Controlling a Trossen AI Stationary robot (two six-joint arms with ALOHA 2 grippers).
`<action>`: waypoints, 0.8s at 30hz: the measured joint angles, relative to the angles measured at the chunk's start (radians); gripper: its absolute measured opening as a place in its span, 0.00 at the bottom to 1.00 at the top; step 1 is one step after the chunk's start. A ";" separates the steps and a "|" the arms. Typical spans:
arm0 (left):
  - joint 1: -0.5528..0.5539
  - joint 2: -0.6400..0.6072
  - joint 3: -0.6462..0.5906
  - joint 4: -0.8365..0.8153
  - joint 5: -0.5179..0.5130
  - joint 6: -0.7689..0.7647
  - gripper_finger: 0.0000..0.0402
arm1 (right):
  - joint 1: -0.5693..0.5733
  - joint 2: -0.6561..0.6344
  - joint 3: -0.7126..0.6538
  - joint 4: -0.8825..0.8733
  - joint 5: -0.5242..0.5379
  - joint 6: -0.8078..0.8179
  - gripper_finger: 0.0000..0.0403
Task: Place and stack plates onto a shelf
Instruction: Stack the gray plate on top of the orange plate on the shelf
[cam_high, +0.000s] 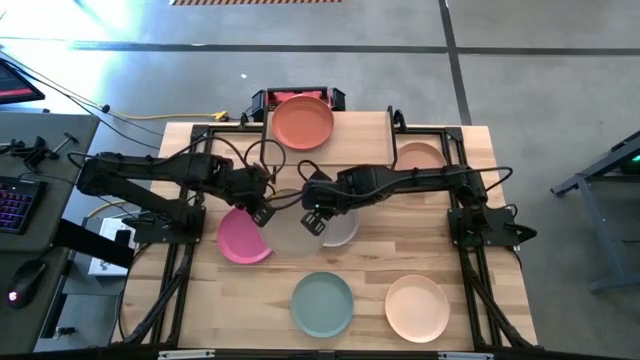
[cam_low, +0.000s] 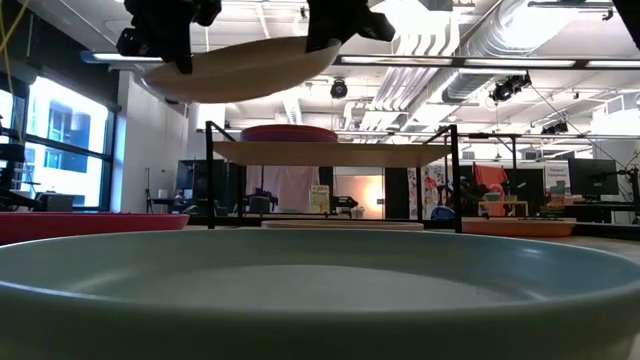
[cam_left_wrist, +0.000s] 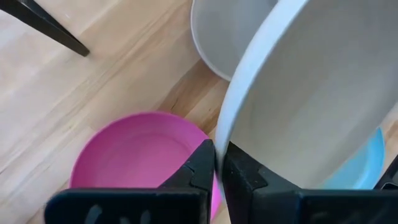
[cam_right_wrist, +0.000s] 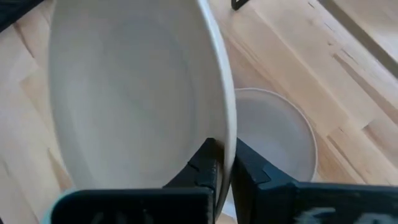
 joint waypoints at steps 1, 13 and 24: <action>0.000 0.000 0.000 0.001 -0.001 0.000 0.05 | 0.001 0.000 0.000 0.001 -0.001 0.005 0.01; 0.000 0.000 0.000 -0.011 0.012 -0.026 0.21 | 0.002 0.000 0.000 0.001 -0.013 0.021 0.00; 0.001 -0.039 0.000 0.017 0.012 0.005 0.31 | -0.017 0.000 0.001 -0.051 -0.020 0.030 0.00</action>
